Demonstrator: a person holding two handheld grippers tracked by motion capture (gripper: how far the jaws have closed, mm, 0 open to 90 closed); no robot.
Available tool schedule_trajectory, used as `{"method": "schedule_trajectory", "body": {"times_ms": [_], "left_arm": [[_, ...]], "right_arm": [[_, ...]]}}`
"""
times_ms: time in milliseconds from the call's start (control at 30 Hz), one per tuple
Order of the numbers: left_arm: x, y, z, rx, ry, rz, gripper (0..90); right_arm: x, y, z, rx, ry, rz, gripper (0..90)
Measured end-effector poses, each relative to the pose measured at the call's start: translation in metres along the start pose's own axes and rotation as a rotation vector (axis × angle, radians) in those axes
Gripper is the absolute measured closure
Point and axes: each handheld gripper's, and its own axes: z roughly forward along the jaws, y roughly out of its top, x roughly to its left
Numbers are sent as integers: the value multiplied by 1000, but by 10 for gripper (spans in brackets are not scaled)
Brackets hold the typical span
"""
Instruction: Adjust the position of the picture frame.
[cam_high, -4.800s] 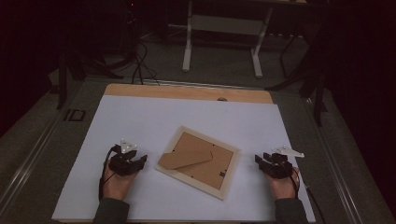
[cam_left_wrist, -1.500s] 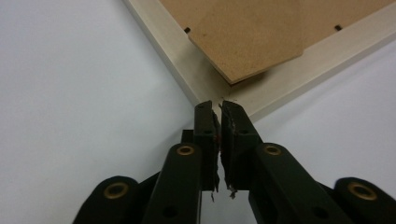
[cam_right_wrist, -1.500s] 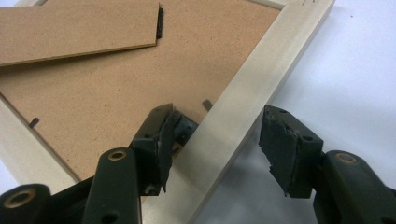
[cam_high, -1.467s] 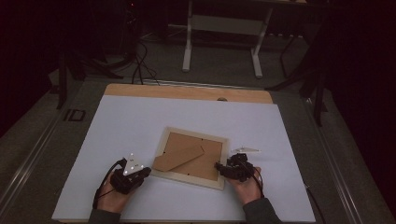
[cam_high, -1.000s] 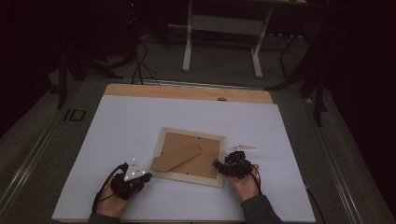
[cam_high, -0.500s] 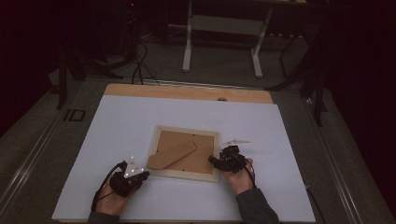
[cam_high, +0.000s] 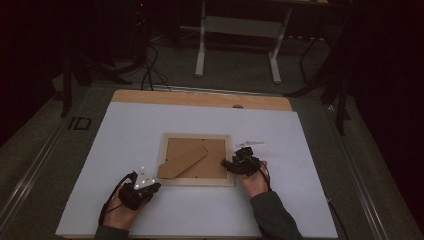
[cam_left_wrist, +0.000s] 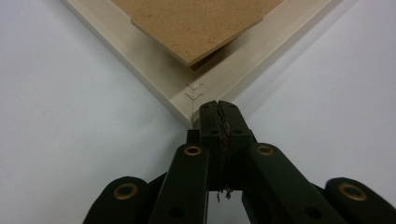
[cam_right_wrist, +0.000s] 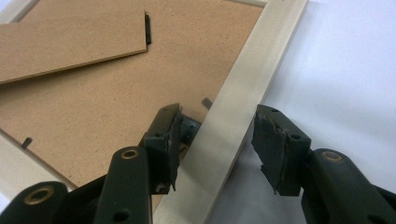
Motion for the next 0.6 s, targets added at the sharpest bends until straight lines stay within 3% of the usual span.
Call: {"method": "schedule_trajectory", "body": {"times_ms": [133,200,367,600], "left_arm": [[2,-1,-4,-18,4,-11,899],[4,-2,-5,-26,9,-20,897],[9,-3,-9,-48,17,-53,890],[15,-4,-12,-72,23,-79,887]], "right_arm": [[0,3,0,2,-16,-35,542],[-2,2,-3,-13,2,-28,542],[-3,-6,-14,-48,0,-77,610],[-10,-13,-35,-91,-13,-96,699]]}}
